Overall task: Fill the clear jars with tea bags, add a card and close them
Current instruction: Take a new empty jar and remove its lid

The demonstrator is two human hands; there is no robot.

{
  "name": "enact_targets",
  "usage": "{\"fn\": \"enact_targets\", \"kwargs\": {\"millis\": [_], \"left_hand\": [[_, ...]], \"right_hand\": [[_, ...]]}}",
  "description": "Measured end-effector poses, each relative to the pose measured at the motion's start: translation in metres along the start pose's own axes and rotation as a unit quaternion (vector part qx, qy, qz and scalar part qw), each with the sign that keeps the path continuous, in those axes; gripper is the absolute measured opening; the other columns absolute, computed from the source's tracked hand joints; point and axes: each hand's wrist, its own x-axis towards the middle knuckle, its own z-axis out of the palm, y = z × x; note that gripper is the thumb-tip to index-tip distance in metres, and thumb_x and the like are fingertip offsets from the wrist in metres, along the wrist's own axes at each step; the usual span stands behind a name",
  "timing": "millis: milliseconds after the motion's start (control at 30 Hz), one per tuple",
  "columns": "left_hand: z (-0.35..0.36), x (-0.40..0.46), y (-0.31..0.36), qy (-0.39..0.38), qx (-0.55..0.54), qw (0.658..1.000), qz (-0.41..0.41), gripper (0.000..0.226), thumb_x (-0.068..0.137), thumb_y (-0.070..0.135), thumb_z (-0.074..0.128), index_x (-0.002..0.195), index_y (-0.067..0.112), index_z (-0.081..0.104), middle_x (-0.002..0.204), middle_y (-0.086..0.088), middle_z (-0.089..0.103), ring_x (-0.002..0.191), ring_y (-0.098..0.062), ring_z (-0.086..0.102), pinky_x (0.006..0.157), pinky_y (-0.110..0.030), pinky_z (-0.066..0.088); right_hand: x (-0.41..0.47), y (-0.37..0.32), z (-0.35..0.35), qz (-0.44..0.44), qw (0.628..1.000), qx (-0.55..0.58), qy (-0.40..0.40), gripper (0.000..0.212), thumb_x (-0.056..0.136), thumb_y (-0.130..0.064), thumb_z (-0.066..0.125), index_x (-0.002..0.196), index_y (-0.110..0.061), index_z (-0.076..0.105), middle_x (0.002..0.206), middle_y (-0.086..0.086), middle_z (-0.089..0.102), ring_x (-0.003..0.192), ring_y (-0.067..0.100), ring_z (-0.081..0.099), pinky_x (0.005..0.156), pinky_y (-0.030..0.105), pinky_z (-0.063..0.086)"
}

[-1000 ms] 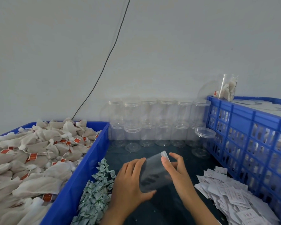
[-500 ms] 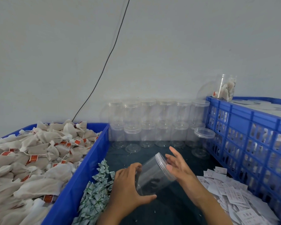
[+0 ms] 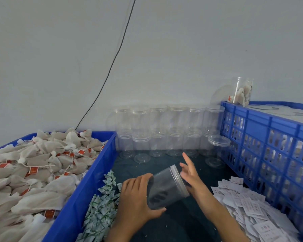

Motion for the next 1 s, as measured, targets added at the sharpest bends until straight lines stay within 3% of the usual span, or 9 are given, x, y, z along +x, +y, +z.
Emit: {"fn": "enact_targets", "kwargs": {"millis": [67,133,233,367,467,600,700,933,1000], "left_hand": [[0.0,0.001,0.001,0.003,0.004,1.0,0.006,0.089,0.05,0.08,0.059,0.117,0.023,0.058,0.104,0.015,0.063,0.091,-0.006,0.063,0.087,-0.03,0.05],[-0.001,0.0,0.002,-0.017,0.005,1.0,0.005,0.088,0.05,0.078,0.062,0.117,0.022,0.059,0.105,0.014,0.063,0.091,-0.008,0.063,0.087,-0.031,0.051],[-0.005,0.0,0.003,-0.058,-0.022,0.998,-0.028,0.091,0.052,0.078,0.063,0.126,0.028,0.05,0.113,0.023,0.052,0.102,0.003,0.049,0.098,-0.023,0.034],[-0.008,-0.001,0.008,-0.081,-0.086,0.991,-0.065,0.086,0.048,0.082,0.063,0.12,0.044,0.035,0.104,0.042,0.035,0.099,0.033,0.02,0.088,-0.013,0.022],[-0.007,-0.002,0.008,-0.089,-0.11,0.987,-0.075,0.085,0.046,0.083,0.064,0.115,0.051,0.027,0.105,0.045,0.036,0.103,0.036,0.015,0.084,-0.011,0.022],[-0.008,-0.002,0.002,-0.106,-0.155,0.979,-0.078,0.082,0.045,0.083,0.068,0.111,0.06,0.027,0.106,0.047,0.044,0.105,0.029,0.026,0.084,-0.006,0.028],[-0.012,-0.002,-0.001,-0.154,-0.231,0.955,-0.1,0.084,0.046,0.08,0.074,0.115,0.063,0.031,0.109,0.042,0.051,0.105,0.013,0.048,0.086,-0.016,0.045],[-0.022,-0.004,-0.003,-0.233,-0.403,0.874,-0.137,0.07,0.057,0.06,0.082,0.118,0.044,0.051,0.114,0.031,0.06,0.101,0.004,0.063,0.078,-0.013,0.052],[-0.023,-0.002,-0.003,-0.256,-0.452,0.842,-0.148,0.066,0.06,0.052,0.079,0.118,0.03,0.057,0.112,0.015,0.068,0.1,-0.004,0.066,0.082,-0.02,0.054]], "right_hand": [[-0.003,0.002,0.008,0.021,1.0,-0.013,0.015,0.072,0.089,-0.051,0.054,0.149,-0.04,0.016,0.144,-0.004,0.037,0.129,0.005,0.038,0.099,0.024,0.029],[-0.012,0.006,0.01,0.036,0.999,-0.035,0.02,0.087,0.073,-0.069,0.053,0.147,-0.041,0.019,0.125,-0.006,0.051,0.113,-0.003,0.052,0.092,0.018,0.033],[-0.012,0.005,0.006,0.012,0.999,-0.025,0.037,0.073,0.073,-0.053,0.064,0.139,-0.039,0.035,0.112,-0.002,0.059,0.09,-0.007,0.061,0.073,0.011,0.043],[-0.013,0.003,0.002,-0.041,0.998,0.019,0.031,0.072,0.069,-0.043,0.082,0.131,-0.046,0.046,0.12,0.004,0.056,0.101,0.005,0.062,0.078,0.017,0.048],[-0.016,0.001,0.0,-0.065,0.998,0.023,0.013,0.072,0.063,-0.049,0.076,0.129,-0.054,0.047,0.125,0.001,0.053,0.113,0.009,0.058,0.086,0.025,0.05],[-0.017,0.0,-0.005,-0.09,0.995,0.03,-0.009,0.08,0.063,-0.043,0.079,0.135,-0.05,0.044,0.126,-0.003,0.054,0.122,0.011,0.054,0.099,0.038,0.048],[-0.018,-0.001,-0.01,-0.09,0.994,0.045,-0.043,0.088,0.062,-0.037,0.081,0.139,-0.05,0.04,0.127,-0.005,0.055,0.126,0.01,0.052,0.102,0.037,0.045],[-0.019,-0.003,-0.017,-0.086,0.989,0.063,-0.102,0.09,0.063,-0.026,0.08,0.141,-0.046,0.041,0.128,0.003,0.054,0.126,0.014,0.052,0.098,0.032,0.045],[-0.019,-0.004,-0.018,-0.078,0.987,0.075,-0.118,0.093,0.062,-0.025,0.079,0.144,-0.04,0.039,0.128,0.005,0.054,0.124,0.017,0.053,0.098,0.032,0.047]]}}
